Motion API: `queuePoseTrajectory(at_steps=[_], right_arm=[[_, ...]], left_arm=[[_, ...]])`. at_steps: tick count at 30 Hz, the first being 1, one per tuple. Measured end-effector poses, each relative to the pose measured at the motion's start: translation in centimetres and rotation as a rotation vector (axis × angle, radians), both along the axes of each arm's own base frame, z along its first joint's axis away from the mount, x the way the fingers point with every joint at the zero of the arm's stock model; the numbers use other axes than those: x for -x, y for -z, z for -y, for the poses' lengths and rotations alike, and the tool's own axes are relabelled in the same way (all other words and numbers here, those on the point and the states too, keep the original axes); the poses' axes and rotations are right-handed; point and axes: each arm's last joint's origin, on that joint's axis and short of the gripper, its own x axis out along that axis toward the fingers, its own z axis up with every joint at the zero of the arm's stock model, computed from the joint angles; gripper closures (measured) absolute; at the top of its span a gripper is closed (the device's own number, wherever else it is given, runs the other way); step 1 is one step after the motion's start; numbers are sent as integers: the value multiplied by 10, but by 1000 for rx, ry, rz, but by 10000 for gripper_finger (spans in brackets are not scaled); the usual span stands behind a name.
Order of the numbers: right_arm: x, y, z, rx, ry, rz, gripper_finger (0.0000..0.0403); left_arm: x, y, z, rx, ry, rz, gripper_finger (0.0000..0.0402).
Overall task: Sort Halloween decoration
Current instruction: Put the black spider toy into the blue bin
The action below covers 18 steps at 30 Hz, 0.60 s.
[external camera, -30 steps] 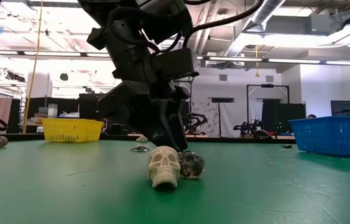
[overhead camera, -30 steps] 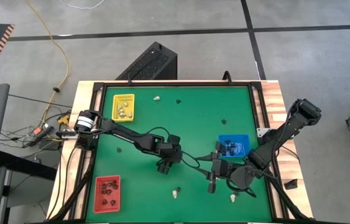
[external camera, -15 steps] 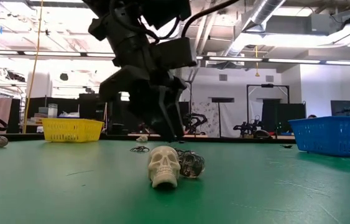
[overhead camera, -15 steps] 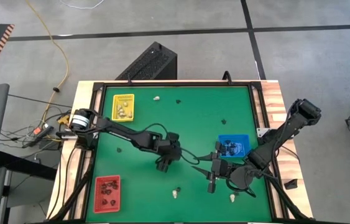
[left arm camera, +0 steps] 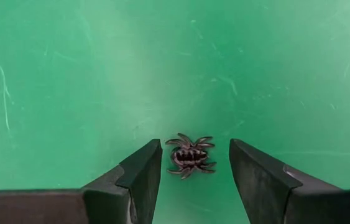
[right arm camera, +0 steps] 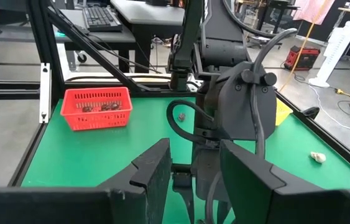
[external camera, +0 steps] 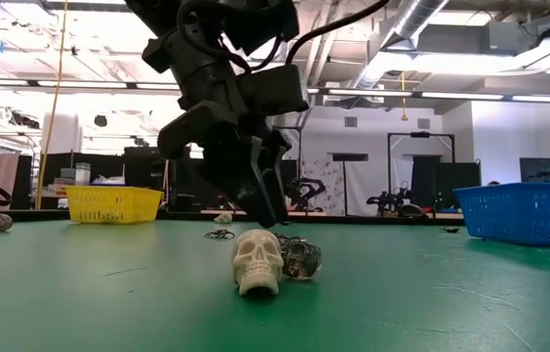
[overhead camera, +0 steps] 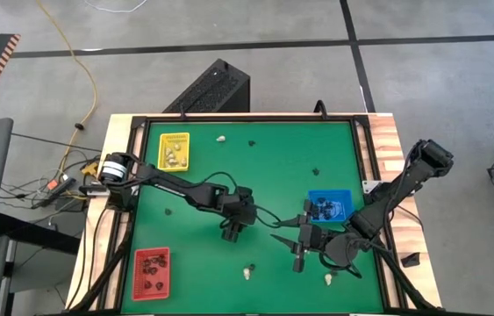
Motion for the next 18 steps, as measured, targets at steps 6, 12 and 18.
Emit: queuePoseTrajectory(at_steps=[6,12,18], right_arm=[[0,0,0,0,-1,0,233],[0,0,0,-3,-1,3,233],[0,-1,-1,-10,-4,11,233]], left_arm=[[6,9,0,10,-9,-17,223],[3,11,-1,14,-12,2,223],[0,21,0,17,-13,-11,223]])
